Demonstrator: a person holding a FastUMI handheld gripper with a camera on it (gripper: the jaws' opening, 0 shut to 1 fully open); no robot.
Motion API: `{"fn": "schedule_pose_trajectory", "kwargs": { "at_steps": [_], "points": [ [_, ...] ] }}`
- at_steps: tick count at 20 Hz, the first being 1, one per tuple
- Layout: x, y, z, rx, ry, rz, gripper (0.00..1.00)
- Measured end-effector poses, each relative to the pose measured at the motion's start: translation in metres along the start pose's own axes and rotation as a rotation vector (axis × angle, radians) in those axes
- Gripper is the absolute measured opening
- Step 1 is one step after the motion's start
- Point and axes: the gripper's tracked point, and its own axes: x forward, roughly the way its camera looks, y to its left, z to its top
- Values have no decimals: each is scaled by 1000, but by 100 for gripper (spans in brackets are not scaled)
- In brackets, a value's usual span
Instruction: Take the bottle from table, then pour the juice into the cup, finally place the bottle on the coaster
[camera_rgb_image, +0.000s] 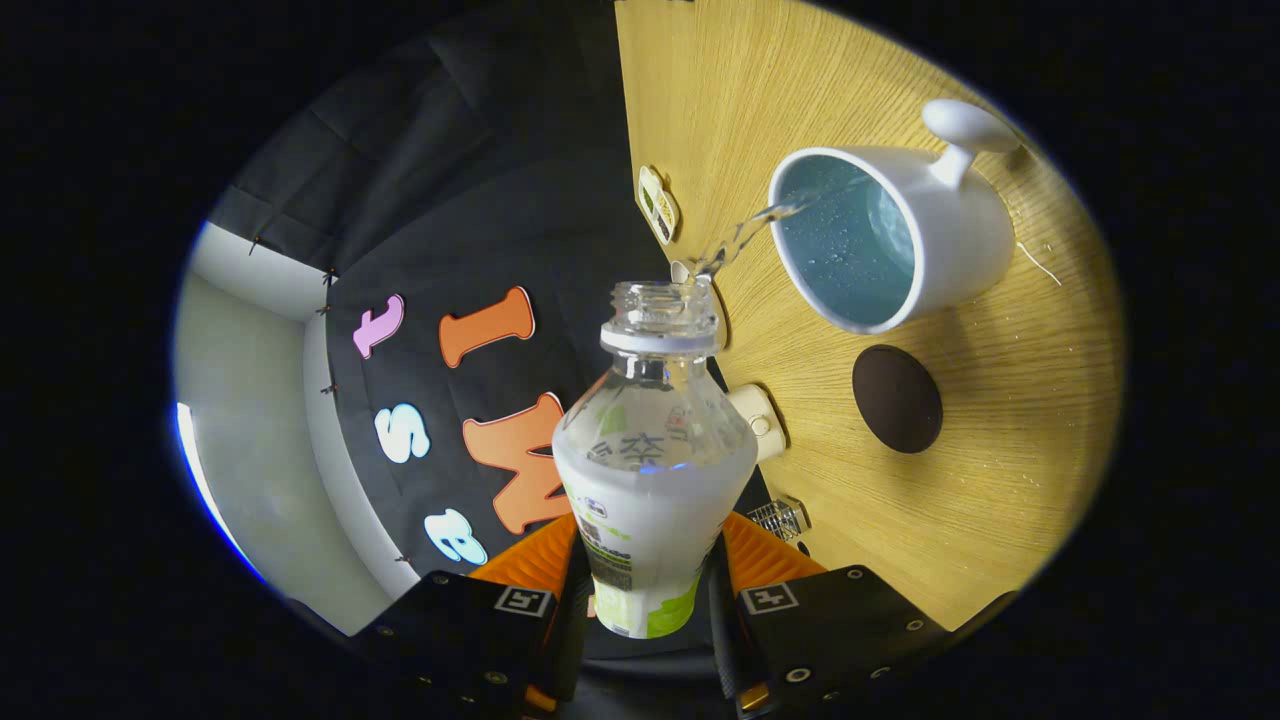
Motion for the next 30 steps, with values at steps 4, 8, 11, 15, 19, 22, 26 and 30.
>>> {"fn": "schedule_pose_trajectory", "kwargs": {
  "at_steps": [4,8,11,15,19,22,26,30],
  "points": [
    [0,-3,1,36,-4,0,54],
    [0,-1,1,56,-5,15,54],
    [-1,4,3,70,-5,32,54],
    [-2,5,4,87,-12,41,54],
    [-2,10,2,110,-9,50,54],
    [-1,10,4,127,-14,50,54],
    [-2,16,5,164,-15,71,54],
    [-2,13,2,191,-13,76,54]
  ]
}}
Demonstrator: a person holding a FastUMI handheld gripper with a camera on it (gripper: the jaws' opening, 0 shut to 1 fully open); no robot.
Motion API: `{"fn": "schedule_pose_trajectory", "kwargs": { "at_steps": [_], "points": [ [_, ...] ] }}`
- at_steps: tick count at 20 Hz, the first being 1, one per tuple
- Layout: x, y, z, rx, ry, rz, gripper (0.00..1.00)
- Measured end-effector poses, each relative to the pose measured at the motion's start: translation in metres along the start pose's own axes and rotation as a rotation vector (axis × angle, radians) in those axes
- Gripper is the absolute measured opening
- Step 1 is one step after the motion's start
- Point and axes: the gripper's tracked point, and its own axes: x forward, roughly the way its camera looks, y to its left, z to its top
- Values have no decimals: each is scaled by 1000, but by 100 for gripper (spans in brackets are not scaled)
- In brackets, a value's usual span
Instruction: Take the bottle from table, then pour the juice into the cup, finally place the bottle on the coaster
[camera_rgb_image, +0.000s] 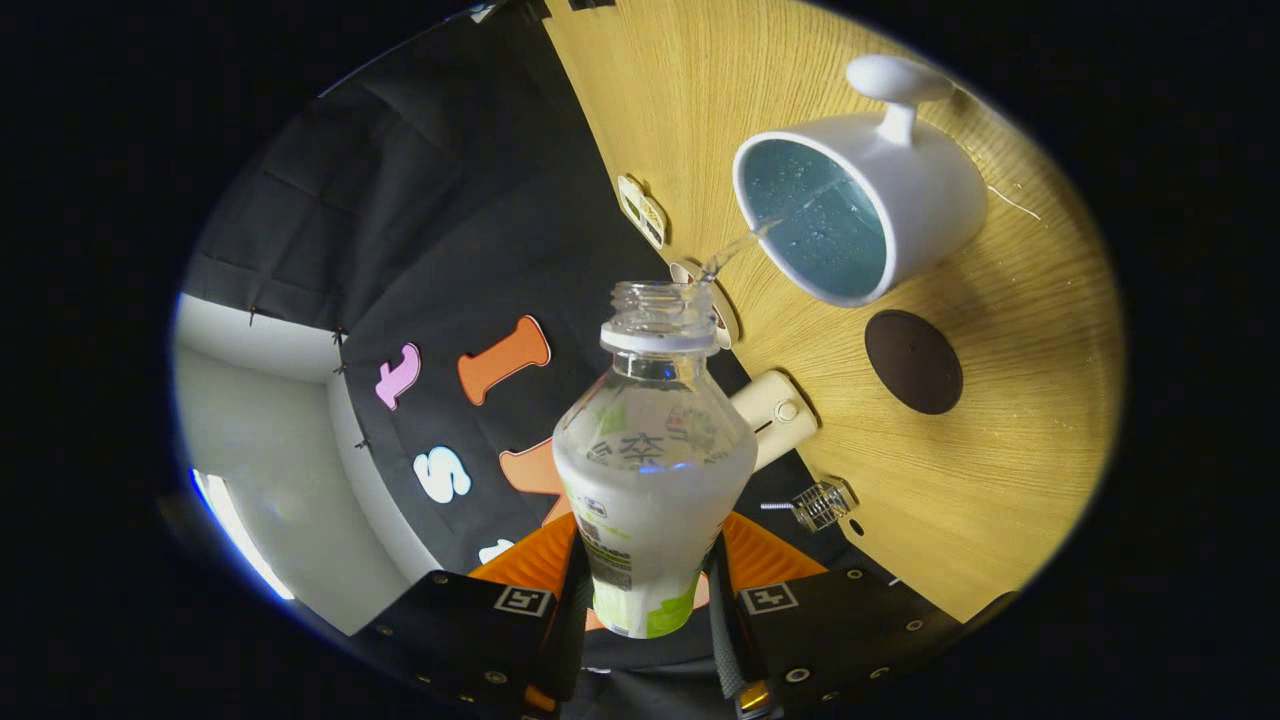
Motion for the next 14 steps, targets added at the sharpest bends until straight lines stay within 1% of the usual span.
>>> {"fn": "schedule_pose_trajectory", "kwargs": {
  "at_steps": [3,6,11,14],
  "points": [
    [-2,1,0,32,0,9,54],
    [0,3,-1,30,0,10,54],
    [-2,-3,4,-48,-7,-20,54],
    [1,-8,5,-122,-12,-35,54]
  ]
}}
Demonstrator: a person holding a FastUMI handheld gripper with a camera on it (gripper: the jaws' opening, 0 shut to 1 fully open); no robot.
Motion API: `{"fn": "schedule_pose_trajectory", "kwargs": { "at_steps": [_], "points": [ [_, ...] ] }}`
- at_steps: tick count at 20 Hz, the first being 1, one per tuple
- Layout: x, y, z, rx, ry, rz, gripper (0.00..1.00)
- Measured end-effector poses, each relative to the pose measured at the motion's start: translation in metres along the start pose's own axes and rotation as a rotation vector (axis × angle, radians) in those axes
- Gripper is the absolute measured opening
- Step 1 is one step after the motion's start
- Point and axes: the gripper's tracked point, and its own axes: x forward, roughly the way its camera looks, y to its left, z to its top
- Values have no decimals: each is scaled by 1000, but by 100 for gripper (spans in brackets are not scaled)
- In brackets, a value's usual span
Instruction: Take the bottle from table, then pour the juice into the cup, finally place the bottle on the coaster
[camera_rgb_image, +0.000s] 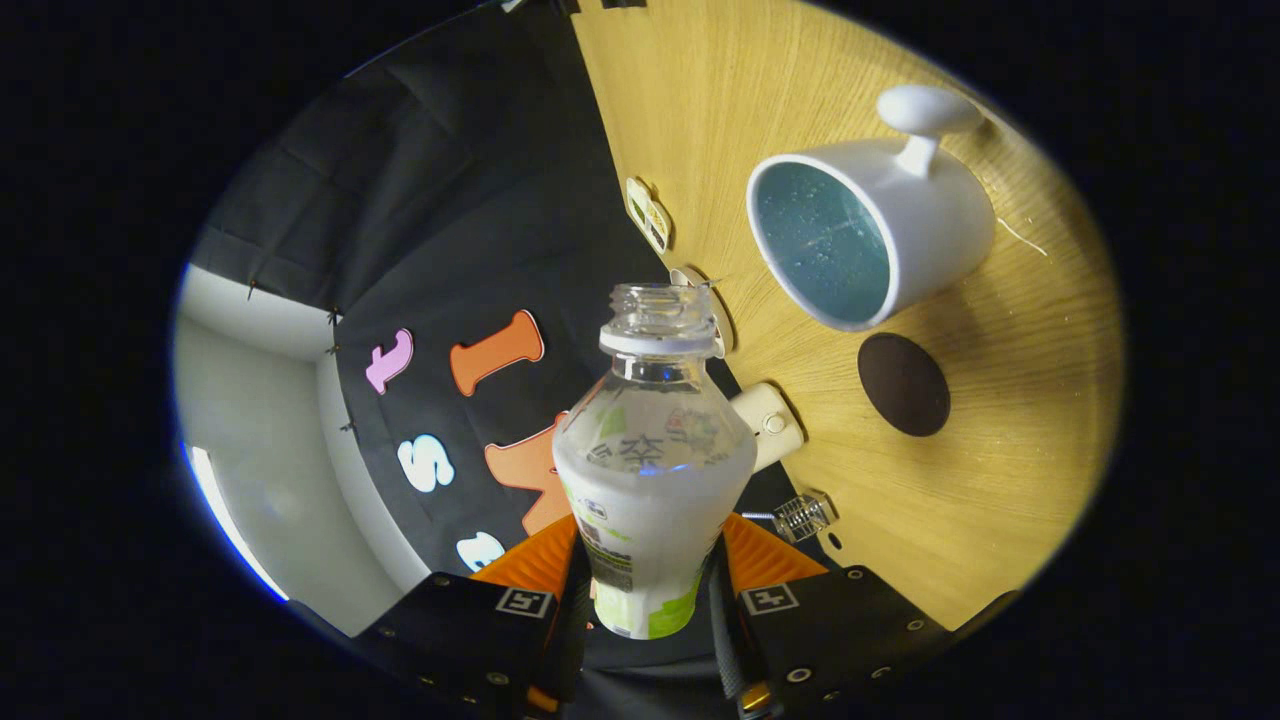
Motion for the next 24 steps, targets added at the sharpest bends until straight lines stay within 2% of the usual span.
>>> {"fn": "schedule_pose_trajectory", "kwargs": {
  "at_steps": [5,14,19,21,24],
  "points": [
    [3,-21,10,-214,-19,-84,54],
    [8,-22,18,-856,-39,-230,54],
    [8,-9,28,-1277,-75,-308,54],
    [12,-3,27,-1432,-83,-324,54],
    [19,3,16,-1605,-88,-296,54]
  ]
}}
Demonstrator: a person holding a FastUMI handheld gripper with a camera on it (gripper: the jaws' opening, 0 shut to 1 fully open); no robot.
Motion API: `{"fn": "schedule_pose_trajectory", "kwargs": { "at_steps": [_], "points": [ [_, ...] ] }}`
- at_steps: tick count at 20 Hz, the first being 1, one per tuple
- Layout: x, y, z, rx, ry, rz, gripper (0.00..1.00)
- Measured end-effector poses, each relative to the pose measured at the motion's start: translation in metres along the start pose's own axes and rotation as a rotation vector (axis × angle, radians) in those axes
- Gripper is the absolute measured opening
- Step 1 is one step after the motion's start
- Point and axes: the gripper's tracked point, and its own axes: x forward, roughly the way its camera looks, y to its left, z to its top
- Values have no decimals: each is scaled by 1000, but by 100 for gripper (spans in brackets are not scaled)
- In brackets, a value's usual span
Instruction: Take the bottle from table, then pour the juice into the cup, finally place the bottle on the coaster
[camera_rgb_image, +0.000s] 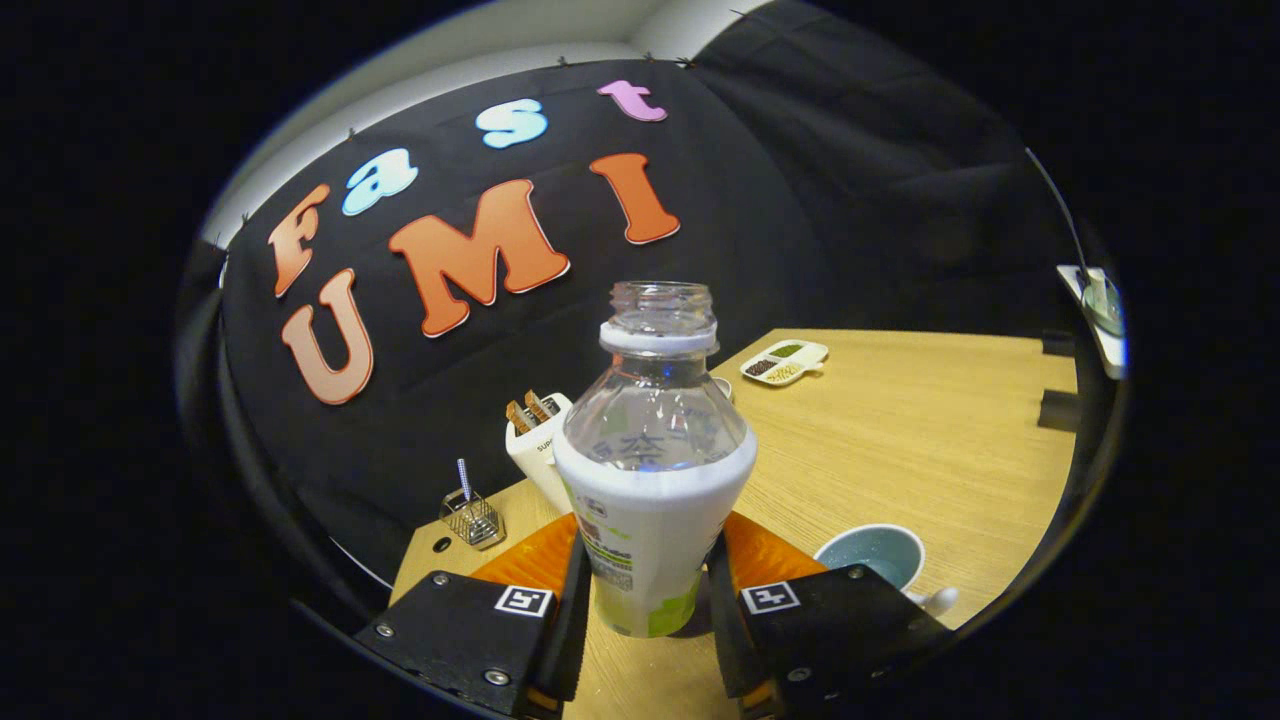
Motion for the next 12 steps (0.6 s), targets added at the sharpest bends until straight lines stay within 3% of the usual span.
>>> {"fn": "schedule_pose_trajectory", "kwargs": {
  "at_steps": [6,12],
  "points": [
    [23,0,-29,-340,31,-94,54],
    [45,3,-59,-381,65,-96,54]
  ]
}}
